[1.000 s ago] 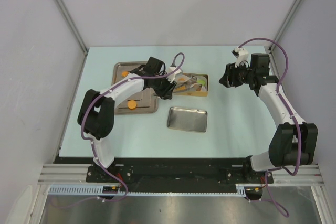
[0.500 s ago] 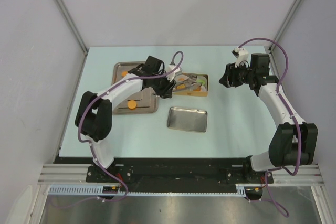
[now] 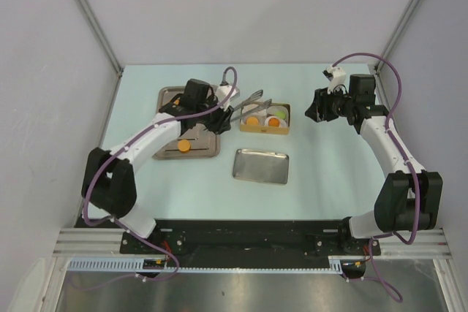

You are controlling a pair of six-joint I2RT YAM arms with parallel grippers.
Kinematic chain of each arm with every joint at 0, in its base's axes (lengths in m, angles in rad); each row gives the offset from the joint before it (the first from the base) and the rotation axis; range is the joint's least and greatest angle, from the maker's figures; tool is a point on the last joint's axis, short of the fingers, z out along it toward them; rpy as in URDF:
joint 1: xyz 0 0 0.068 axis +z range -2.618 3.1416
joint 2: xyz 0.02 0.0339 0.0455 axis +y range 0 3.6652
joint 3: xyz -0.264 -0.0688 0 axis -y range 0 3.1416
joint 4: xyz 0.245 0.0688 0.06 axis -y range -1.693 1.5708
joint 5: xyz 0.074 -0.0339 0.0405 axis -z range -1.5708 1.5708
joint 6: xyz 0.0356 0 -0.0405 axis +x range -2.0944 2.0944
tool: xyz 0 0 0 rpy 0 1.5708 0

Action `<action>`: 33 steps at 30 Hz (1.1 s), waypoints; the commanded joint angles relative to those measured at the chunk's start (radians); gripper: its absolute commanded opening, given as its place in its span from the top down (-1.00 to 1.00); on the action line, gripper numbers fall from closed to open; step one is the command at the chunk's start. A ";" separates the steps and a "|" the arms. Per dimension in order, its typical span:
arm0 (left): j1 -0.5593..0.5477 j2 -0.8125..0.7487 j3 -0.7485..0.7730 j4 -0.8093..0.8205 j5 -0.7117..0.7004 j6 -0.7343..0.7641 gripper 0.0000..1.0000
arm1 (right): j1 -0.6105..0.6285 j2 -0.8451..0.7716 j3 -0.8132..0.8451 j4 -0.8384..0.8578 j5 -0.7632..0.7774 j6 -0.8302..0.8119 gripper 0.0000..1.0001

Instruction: Pack the cookies

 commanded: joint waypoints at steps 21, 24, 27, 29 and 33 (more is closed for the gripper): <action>0.405 -0.320 -0.322 0.298 -0.056 -0.228 0.07 | -0.003 -0.014 0.004 0.018 -0.009 -0.014 -0.03; 0.404 -0.308 -0.330 0.316 -0.056 -0.268 0.07 | -0.003 -0.017 0.004 0.016 -0.008 -0.014 -0.04; 0.404 -0.294 -0.330 0.324 -0.068 -0.270 0.07 | -0.004 -0.014 0.004 0.016 -0.008 -0.016 -0.04; 0.405 -0.292 -0.336 0.329 -0.069 -0.270 0.07 | -0.003 -0.013 0.004 0.016 -0.006 -0.017 -0.04; 0.405 -0.305 -0.352 0.342 -0.113 -0.288 0.08 | -0.004 -0.011 0.004 0.016 -0.005 -0.019 -0.04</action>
